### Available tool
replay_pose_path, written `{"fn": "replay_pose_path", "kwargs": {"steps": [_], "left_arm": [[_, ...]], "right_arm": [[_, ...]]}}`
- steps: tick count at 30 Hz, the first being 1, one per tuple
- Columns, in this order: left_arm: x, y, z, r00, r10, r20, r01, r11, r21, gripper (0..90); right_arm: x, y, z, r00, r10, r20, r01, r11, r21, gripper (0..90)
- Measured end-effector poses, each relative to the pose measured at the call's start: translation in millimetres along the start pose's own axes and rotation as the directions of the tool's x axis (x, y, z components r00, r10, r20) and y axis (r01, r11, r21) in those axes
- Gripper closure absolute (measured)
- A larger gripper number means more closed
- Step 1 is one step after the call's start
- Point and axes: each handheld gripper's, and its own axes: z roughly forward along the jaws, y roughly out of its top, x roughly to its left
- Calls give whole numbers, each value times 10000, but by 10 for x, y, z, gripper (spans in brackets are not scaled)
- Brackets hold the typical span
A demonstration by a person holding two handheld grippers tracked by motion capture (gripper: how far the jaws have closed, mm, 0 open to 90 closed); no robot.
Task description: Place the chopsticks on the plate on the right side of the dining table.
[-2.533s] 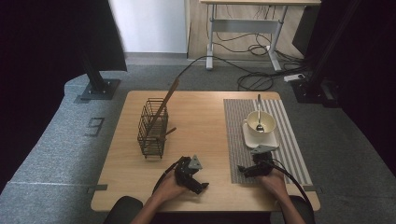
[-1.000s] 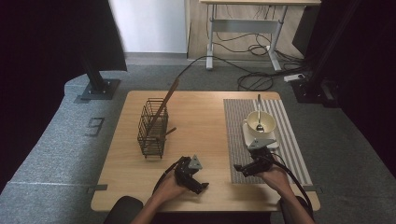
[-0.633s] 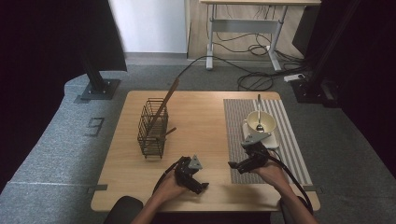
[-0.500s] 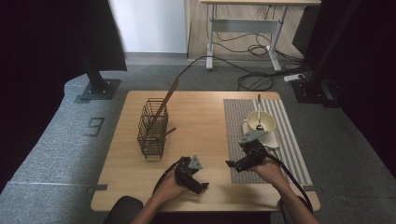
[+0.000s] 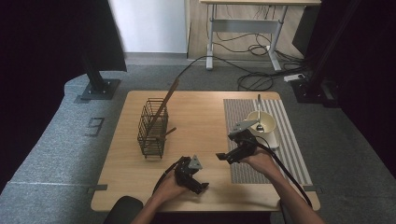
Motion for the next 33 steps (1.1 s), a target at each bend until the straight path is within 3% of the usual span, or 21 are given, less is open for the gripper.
{"fn": "replay_pose_path", "kwargs": {"steps": [10, 25, 33], "left_arm": [[0, 0, -1, 10000, -1, 18, 1, 10000, 19, 0], [1, 0, -2, 10000, 19, 22, -19, 10000, 33, 0], [0, 0, -1, 10000, 16, 14, -16, 10000, 31, 0]], "right_arm": [[86, 309, 105, 9988, -54, -482, 57, 10000, 69, 0], [196, 752, 255, 9944, -614, -859, 596, 9980, -233, 10], [253, 939, 359, 9907, -658, -1188, 618, 9974, -366, 74]]}}
